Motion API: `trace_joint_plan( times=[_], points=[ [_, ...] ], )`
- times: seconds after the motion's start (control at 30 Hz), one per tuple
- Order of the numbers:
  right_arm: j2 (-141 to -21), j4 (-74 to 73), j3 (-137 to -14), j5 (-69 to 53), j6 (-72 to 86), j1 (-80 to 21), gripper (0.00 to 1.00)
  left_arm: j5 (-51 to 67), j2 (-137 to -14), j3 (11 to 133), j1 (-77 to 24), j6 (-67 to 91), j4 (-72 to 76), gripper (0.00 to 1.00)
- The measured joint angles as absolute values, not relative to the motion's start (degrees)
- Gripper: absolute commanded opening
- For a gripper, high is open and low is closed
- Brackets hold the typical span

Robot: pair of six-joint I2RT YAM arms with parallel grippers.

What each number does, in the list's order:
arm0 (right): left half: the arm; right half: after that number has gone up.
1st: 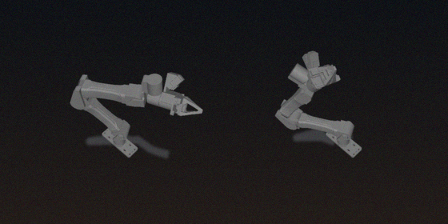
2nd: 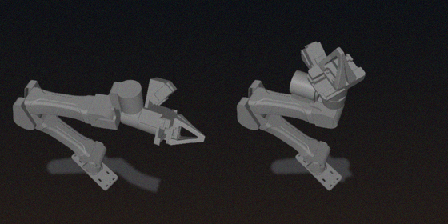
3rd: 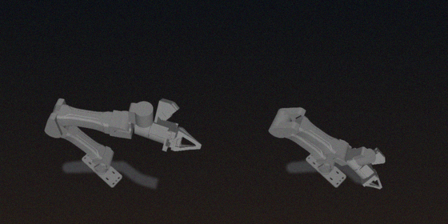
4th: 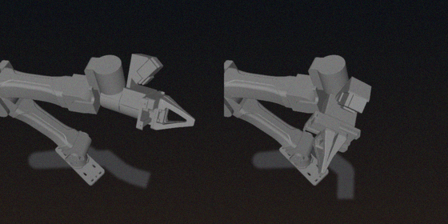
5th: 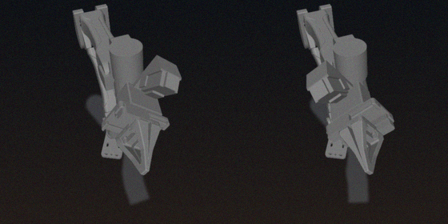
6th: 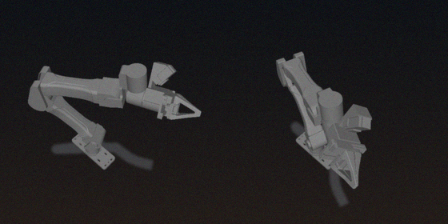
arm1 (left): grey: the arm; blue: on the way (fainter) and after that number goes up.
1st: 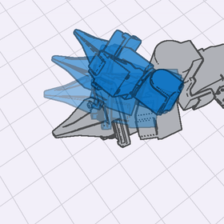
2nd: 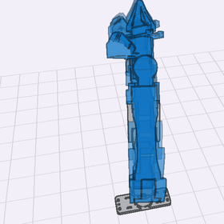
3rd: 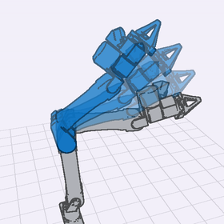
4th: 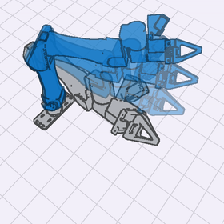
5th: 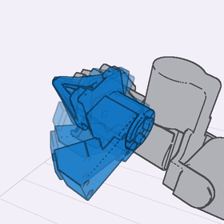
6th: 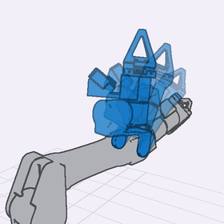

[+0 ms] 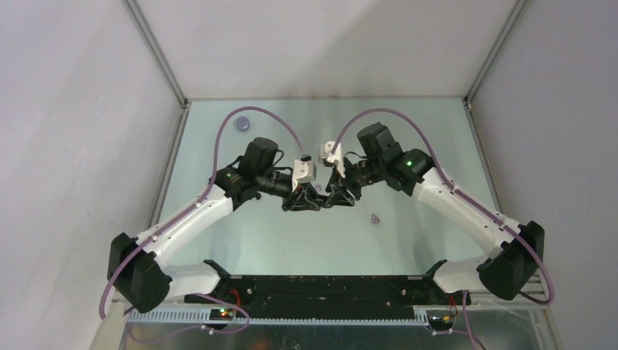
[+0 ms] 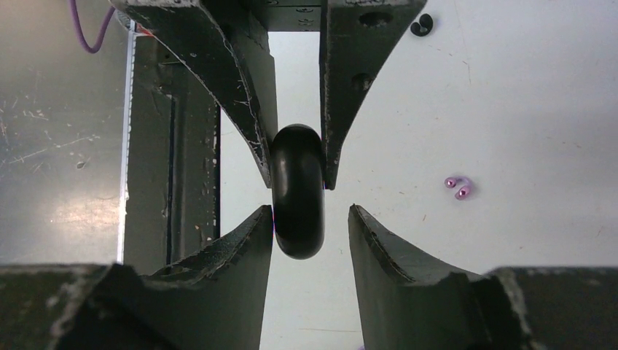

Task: Insert the wireless bluetooth earbuds into the charging case
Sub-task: Pass from the left arm to the right

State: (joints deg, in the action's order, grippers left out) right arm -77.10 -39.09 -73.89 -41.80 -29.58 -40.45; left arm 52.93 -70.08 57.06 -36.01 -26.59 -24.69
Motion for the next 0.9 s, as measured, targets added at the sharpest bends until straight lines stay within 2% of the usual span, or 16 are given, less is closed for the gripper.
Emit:
trace_joint_plan(
  times=[0.23,0.37,0.6,0.67,0.7,0.73,0.8,0.83,0.87,0.9],
  points=[
    [-77.3,-39.0,-73.9,-40.2,-29.7,-41.7,0.49,53.0,-70.2,57.1,-36.2,-26.6,-24.7,0.0],
    [-77.3,-38.9,-73.6,-39.2,-30.1,-42.2,0.46,53.0,-70.2,57.1,-36.2,-26.6,-24.7,0.0],
    [-77.4,-39.0,-73.3,-39.1,-30.2,-42.5,0.25,52.5,-70.2,57.1,-36.1,-26.6,-24.6,0.02],
    [-77.4,-39.0,-73.3,-39.1,-30.4,-42.5,0.18,52.5,-70.2,57.1,-36.1,-26.6,-24.6,0.21],
    [-77.4,-39.0,-73.3,-39.1,-30.4,-42.5,0.17,52.5,-70.2,57.1,-36.1,-26.6,-24.6,0.38],
    [-77.4,-39.0,-73.3,-39.1,-30.5,-42.5,0.14,52.4,-70.2,57.1,-36.1,-26.6,-24.6,0.45],
    [-77.4,-39.0,-73.3,-39.1,-30.4,-42.6,0.13,52.3,-70.2,57.1,-36.1,-26.5,-24.5,0.78],
    [-77.4,-38.8,-73.3,-39.0,-30.4,-42.6,0.13,52.3,-70.2,57.1,-36.1,-26.5,-24.5,0.83],
    [-77.3,-38.7,-73.2,-38.8,-30.3,-42.5,0.13,52.2,-70.2,57.1,-36.2,-26.4,-24.4,0.94],
    [-77.3,-38.7,-73.2,-38.8,-30.4,-42.5,0.13,52.2,-70.2,57.1,-36.2,-26.2,-24.3,0.97]
  ],
)
